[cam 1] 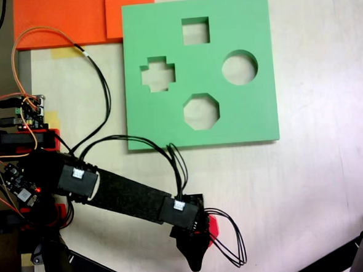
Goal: Put the octagonal pillar block into the corresponding hole
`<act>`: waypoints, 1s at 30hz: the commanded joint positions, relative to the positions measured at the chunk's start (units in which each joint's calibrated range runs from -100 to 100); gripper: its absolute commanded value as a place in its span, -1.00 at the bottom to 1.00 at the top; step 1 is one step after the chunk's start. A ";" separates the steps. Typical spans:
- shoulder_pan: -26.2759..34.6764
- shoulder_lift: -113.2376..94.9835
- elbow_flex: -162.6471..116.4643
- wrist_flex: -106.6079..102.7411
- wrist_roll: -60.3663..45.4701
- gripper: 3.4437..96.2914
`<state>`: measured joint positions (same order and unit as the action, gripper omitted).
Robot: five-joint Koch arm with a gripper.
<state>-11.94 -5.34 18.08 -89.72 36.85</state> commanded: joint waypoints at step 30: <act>-0.98 6.87 2.26 -7.87 -0.98 -0.22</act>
<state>-12.72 1.92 20.63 -91.29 36.21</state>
